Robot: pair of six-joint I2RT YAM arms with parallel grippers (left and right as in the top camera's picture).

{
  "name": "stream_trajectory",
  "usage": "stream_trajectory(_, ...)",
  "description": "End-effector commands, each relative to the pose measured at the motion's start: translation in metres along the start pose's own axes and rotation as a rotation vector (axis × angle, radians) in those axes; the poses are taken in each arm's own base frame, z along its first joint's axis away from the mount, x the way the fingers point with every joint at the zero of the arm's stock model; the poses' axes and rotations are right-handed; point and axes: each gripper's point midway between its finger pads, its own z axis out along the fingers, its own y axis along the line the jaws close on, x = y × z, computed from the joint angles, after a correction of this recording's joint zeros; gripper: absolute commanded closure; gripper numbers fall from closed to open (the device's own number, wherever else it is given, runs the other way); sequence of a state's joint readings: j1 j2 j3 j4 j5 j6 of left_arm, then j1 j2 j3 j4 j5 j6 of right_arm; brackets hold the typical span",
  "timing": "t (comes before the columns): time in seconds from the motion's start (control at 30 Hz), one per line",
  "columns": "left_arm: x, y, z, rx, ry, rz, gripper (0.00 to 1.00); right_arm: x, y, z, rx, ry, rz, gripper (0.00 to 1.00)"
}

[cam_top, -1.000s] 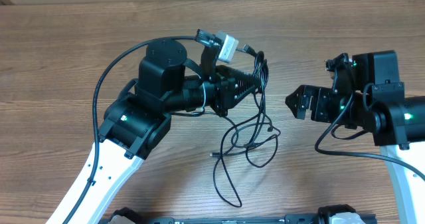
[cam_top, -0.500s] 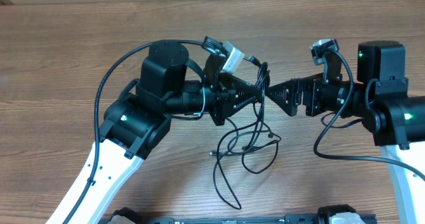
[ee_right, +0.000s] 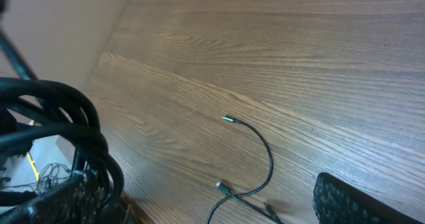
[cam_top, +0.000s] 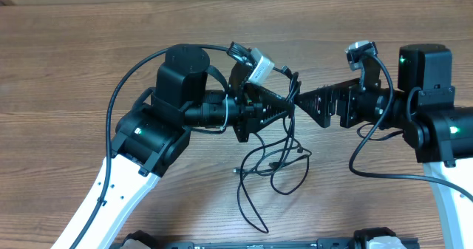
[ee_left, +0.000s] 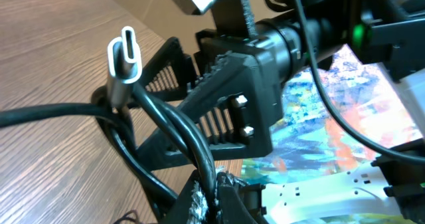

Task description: Untangle cables

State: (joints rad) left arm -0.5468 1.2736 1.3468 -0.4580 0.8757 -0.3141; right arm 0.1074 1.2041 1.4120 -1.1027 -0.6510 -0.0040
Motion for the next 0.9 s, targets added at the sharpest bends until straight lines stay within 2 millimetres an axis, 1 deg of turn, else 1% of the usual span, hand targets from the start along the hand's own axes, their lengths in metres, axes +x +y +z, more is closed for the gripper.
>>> stream_trajectory(0.0,-0.007,-0.027,-0.007,0.103,-0.011,0.068,0.96,-0.006,-0.006,-0.003,0.055,-0.021,-0.018,0.00)
stream_trajectory(0.07,-0.011,-0.029,-0.008,0.110,-0.026,0.069,0.96,-0.006,-0.009,0.002,0.051,-0.008,-0.008,0.00)
stream_trajectory(0.37,-0.015,-0.046,-0.002,0.159,-0.040,0.121,0.96,-0.001,-0.022,0.018,0.056,0.049,0.038,0.00)
stream_trajectory(0.53,-0.018,-0.050,-0.001,0.170,-0.052,0.128,0.96,0.001,-0.029,0.021,0.082,0.064,0.066,0.00)
stream_trajectory(0.67,-0.018,-0.051,-0.002,0.177,-0.049,0.127,0.96,0.010,-0.057,0.017,0.249,0.084,0.170,0.00)
stream_trajectory(0.7,-0.018,-0.050,-0.002,0.178,-0.049,0.126,0.96,0.017,-0.072,0.012,0.342,0.097,0.227,0.00)
stream_trajectory(0.73,-0.018,-0.050,-0.002,0.176,-0.050,0.126,0.96,0.022,-0.080,0.008,0.398,0.107,0.259,0.00)
stream_trajectory(0.87,-0.020,-0.046,-0.005,0.165,-0.057,0.124,0.96,0.036,-0.094,-0.001,0.507,0.140,0.318,0.00)
